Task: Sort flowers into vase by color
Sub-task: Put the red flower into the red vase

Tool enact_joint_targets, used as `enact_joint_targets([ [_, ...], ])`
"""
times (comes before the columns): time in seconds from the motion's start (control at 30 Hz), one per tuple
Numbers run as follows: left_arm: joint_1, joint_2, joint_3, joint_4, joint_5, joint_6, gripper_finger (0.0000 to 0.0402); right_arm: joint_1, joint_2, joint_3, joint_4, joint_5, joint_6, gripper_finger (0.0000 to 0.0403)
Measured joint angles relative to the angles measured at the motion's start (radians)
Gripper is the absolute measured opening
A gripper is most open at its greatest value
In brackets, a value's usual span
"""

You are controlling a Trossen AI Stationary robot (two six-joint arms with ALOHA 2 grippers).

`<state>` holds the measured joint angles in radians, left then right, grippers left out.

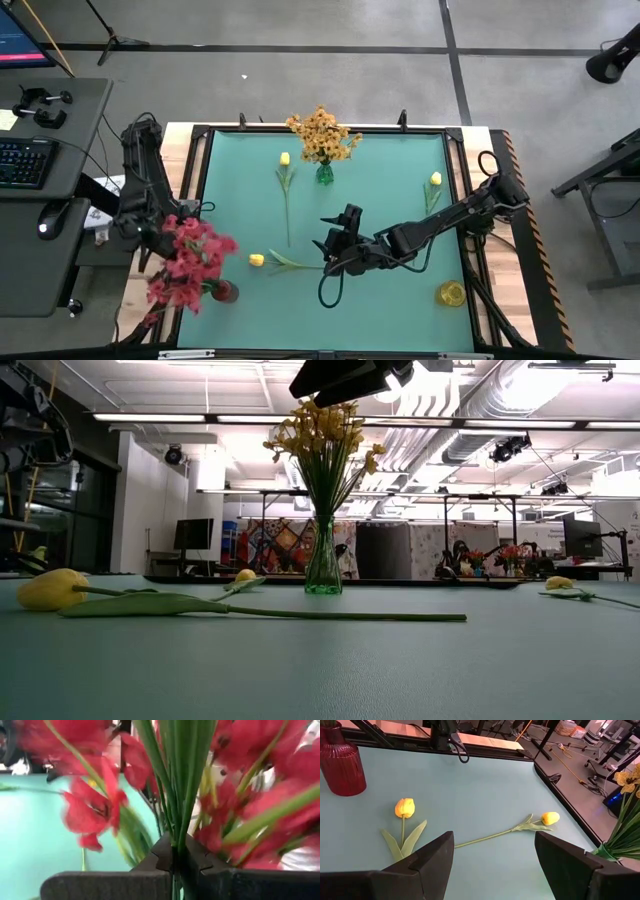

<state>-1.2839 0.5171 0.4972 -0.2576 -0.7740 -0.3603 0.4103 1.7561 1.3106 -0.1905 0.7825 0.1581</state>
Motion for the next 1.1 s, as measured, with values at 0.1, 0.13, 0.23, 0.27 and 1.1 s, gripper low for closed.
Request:
enact_joint_targets([
  [0.1,0.000,0.000,-0.039,0.013,-0.022,-0.032,0.0000,0.000,0.000,0.000,0.000,0.000,0.000,0.0265],
  [0.13,0.000,0.000,-0.049,0.019,-0.030,-0.041,0.0000,0.000,0.000,0.000,0.000,0.000,0.002,0.0265],
  [0.23,0.000,-0.001,-0.082,0.043,-0.058,-0.058,0.0000,0.000,0.000,0.000,0.000,0.000,0.002,0.0265],
  [0.27,0.000,-0.001,-0.095,0.057,-0.065,-0.058,0.0000,0.000,0.000,0.000,0.000,0.000,0.002,0.0265],
  [1.1,0.000,0.001,-0.228,0.209,0.068,-0.310,0.0000,0.000,0.000,0.000,0.001,0.000,0.006,0.0265],
])
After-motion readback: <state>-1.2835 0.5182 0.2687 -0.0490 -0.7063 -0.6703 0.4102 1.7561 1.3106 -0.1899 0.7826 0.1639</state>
